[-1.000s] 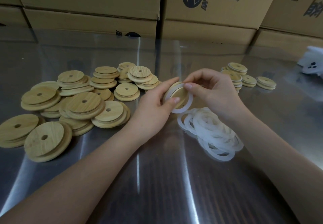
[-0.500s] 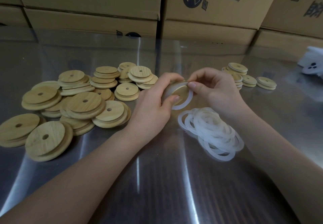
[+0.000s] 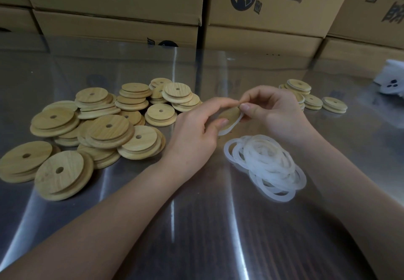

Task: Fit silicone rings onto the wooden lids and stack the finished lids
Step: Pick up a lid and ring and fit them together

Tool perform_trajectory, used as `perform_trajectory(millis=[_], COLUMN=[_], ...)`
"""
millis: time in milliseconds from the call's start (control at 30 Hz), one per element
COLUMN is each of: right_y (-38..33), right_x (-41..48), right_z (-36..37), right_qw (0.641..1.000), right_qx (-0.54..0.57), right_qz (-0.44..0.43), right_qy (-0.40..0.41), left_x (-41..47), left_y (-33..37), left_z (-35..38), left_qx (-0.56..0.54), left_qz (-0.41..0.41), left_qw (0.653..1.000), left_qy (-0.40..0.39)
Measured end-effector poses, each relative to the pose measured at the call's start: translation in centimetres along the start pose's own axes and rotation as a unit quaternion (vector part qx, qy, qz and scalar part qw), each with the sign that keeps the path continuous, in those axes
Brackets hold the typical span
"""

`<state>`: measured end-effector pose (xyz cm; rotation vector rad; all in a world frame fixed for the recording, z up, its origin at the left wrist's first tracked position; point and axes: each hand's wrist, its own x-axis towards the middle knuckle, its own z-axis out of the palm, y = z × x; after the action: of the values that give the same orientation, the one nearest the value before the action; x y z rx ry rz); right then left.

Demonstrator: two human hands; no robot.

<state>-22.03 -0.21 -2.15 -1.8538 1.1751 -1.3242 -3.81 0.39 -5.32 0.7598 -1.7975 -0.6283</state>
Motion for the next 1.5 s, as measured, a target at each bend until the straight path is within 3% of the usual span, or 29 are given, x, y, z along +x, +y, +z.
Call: perform_trajectory(millis=[467, 733, 1167, 1500], right_y=[0.5, 0.5, -0.1, -0.2], right_x=[-0.4, -0.4, -0.1, -0.6], right_z=[0.8, 1.3, 0.1, 0.7], right_qw=[0.993, 0.99, 0.984, 0.998], right_qx=[0.094, 0.094, 0.106, 0.035], right_qz=[0.078, 0.102, 0.14, 0.051], right_qy=[-0.001, 0.031, -0.009, 0.001], left_x=[0.5, 0.6, 0.5, 0.7], left_y=[-0.3, -0.4, 0.0, -0.1], left_z=[-0.4, -0.5, -0.4, -0.7], left_qx=[-0.126, -0.156, -0.25, -0.247], left_qz=[-0.076, -0.103, -0.191, -0.238], left_qw=[0.988, 0.981, 0.948, 0.939], left_qy=[0.044, 0.055, 0.042, -0.002])
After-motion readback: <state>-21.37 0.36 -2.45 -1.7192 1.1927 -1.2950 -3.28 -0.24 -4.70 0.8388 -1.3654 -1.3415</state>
